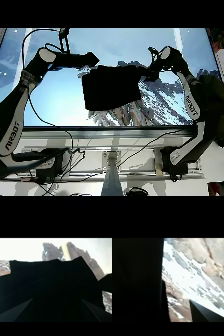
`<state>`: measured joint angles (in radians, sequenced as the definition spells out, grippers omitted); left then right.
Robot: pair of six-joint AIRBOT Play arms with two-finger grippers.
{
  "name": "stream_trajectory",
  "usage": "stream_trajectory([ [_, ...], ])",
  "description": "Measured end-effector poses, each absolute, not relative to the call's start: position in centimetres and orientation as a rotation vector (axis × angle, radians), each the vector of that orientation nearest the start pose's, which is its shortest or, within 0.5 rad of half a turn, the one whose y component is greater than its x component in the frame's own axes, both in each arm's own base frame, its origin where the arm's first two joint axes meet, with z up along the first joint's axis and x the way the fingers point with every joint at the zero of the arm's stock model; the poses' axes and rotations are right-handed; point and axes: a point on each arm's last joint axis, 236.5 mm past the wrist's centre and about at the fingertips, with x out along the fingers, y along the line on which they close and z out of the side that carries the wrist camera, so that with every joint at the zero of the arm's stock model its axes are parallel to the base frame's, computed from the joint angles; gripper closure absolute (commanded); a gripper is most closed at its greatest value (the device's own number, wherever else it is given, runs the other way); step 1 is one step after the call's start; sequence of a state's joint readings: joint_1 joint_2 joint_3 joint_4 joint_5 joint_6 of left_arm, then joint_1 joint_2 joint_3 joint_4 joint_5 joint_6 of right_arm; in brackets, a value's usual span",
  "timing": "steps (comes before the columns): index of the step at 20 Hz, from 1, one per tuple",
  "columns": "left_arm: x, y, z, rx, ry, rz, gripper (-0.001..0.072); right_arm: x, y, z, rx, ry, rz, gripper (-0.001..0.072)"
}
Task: Fold the clothes and pants, and hang the long-sleeved shirts on hangers.
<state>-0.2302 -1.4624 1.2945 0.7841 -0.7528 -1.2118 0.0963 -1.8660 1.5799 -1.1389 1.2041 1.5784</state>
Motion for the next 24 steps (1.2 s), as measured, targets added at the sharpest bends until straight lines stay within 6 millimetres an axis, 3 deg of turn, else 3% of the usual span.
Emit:
stream_trajectory([
  [3,47.2,-22.8,7.0,-0.353,0.855,-0.593,0.0001,45.3,16.0,-9.7,0.512,1.552,0.359,0.0091],
  [6,47.2,-22.8,7.0,-0.353,0.854,-0.593,0.0001,43.7,19.8,-9.9,0.657,1.630,0.506,0.0102],
  [7,47.2,-22.8,7.0,-0.353,0.854,-0.593,0.0001,43.1,21.4,-9.9,0.693,1.647,0.569,0.0230],
  [9,47.2,-22.8,7.0,-0.353,0.855,-0.593,0.0001,42.3,24.0,-9.9,0.707,1.647,0.672,0.0581],
  [10,47.2,-22.8,7.0,-0.353,0.854,-0.593,0.0001,42.5,25.3,-9.5,0.709,1.618,0.717,0.0678],
  [13,47.4,-22.3,7.1,-0.325,0.838,-0.599,0.0005,43.9,27.9,-8.3,0.663,1.513,0.804,0.0693],
  [14,47.5,-21.9,7.5,-0.308,0.822,-0.600,0.0064,44.9,28.3,-7.3,0.644,1.461,0.822,0.0693],
  [15,47.7,-21.2,8.2,-0.297,0.802,-0.598,0.0203,45.7,28.3,-6.2,0.617,1.420,0.836,0.0693],
  [16,47.7,-20.5,9.2,-0.284,0.776,-0.595,0.0284,46.5,28.0,-4.9,0.578,1.374,0.840,0.0693],
  [18,47.7,-18.6,12.2,-0.259,0.704,-0.582,0.0299,48.9,26.2,-1.5,0.493,1.259,0.796,0.0694],
  [19,47.5,-17.6,14.1,-0.239,0.660,-0.578,0.0383,49.9,24.8,0.5,0.462,1.211,0.759,0.0694],
  [20,47.1,-16.7,16.0,-0.223,0.618,-0.574,0.0502,50.9,23.0,2.7,0.438,1.155,0.705,0.0693],
  [21,46.4,-15.9,18.1,-0.203,0.576,-0.573,0.0560,51.6,21.0,4.8,0.422,1.112,0.647,0.0694],
  [24,43.6,-14.4,23.3,-0.157,0.475,-0.577,0.0563,52.3,13.0,11.0,0.394,1.006,0.422,0.0693],
])
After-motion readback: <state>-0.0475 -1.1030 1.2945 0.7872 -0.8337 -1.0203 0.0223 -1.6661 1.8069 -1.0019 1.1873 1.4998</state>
